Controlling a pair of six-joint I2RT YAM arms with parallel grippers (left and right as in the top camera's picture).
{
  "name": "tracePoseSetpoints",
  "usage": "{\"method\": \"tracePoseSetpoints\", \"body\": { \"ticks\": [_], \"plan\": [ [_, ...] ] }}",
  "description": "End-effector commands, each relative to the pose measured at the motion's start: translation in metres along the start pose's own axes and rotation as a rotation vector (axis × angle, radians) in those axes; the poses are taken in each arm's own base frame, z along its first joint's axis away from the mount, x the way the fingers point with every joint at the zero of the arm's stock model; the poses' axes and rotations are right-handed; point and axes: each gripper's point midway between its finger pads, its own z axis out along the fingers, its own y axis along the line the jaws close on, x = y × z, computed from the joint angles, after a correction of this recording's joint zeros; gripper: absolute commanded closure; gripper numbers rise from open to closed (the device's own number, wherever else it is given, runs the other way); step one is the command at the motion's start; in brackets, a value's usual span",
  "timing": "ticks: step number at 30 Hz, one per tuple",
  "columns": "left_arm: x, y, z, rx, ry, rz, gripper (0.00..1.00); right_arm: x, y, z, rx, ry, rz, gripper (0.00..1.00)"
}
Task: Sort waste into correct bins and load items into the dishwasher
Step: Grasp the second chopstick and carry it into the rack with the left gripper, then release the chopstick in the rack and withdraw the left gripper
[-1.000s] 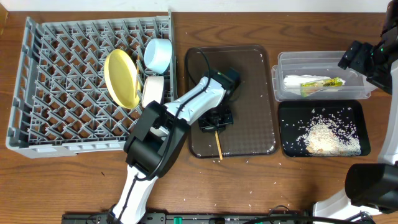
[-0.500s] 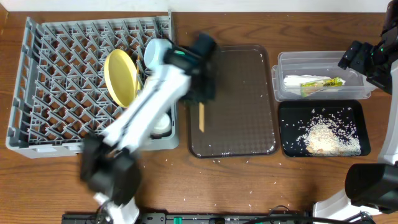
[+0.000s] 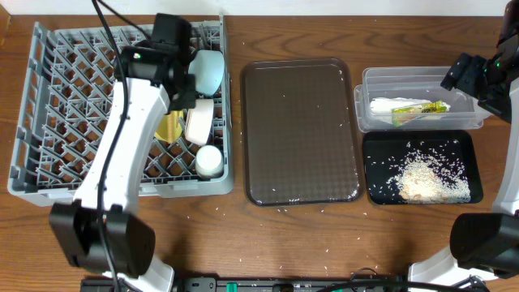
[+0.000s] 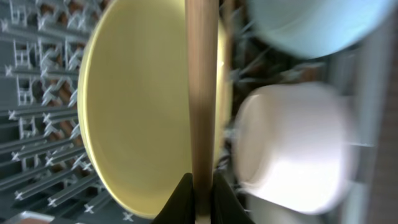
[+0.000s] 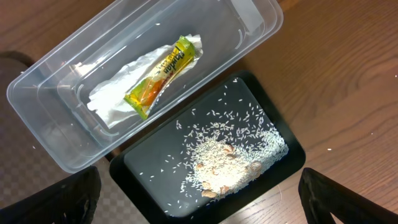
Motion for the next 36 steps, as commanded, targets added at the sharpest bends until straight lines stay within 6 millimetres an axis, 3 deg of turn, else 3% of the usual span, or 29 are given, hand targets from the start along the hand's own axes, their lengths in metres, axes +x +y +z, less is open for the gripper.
{"method": "tracePoseSetpoints", "body": {
  "ticks": [1, 6, 8, 9, 11, 19, 24, 30, 36],
  "plan": [
    [0.009, 0.017, 0.021, -0.056, 0.066, 0.029, 0.93, 0.000, -0.001, 0.001, 0.007, 0.001, 0.012, 0.01],
    [0.018, 0.015, 0.038, -0.060, 0.127, 0.044, 0.92, 0.000, -0.001, 0.001, 0.007, 0.001, 0.012, 0.01],
    [0.020, 0.013, 0.040, -0.054, 0.140, 0.048, 0.83, 0.000, -0.001, 0.001, 0.007, 0.001, 0.012, 0.01],
    [0.021, 0.013, 0.040, -0.053, 0.145, 0.048, 0.68, 0.000, -0.001, 0.001, 0.007, 0.001, 0.012, 0.01],
    [0.023, 0.013, 0.040, -0.055, 0.151, 0.046, 0.58, 0.000, -0.001, 0.001, 0.007, 0.001, 0.012, 0.01],
    [0.024, 0.016, 0.031, -0.057, 0.143, 0.009, 0.54, 0.000, -0.001, 0.001, 0.007, 0.001, 0.012, 0.01],
    [0.021, 0.017, -0.004, -0.003, 0.085, -0.025, 0.48, 0.000, -0.001, 0.001, 0.007, 0.001, 0.012, 0.01],
    [0.025, 0.017, -0.057, 0.101, -0.030, -0.080, 0.26, 0.000, -0.001, 0.001, 0.007, 0.001, 0.012, 0.01],
    [0.040, 0.017, -0.108, 0.206, -0.123, -0.160, 0.25, 0.000, -0.001, 0.001, 0.007, 0.001, 0.012, 0.01]
  ]
}}
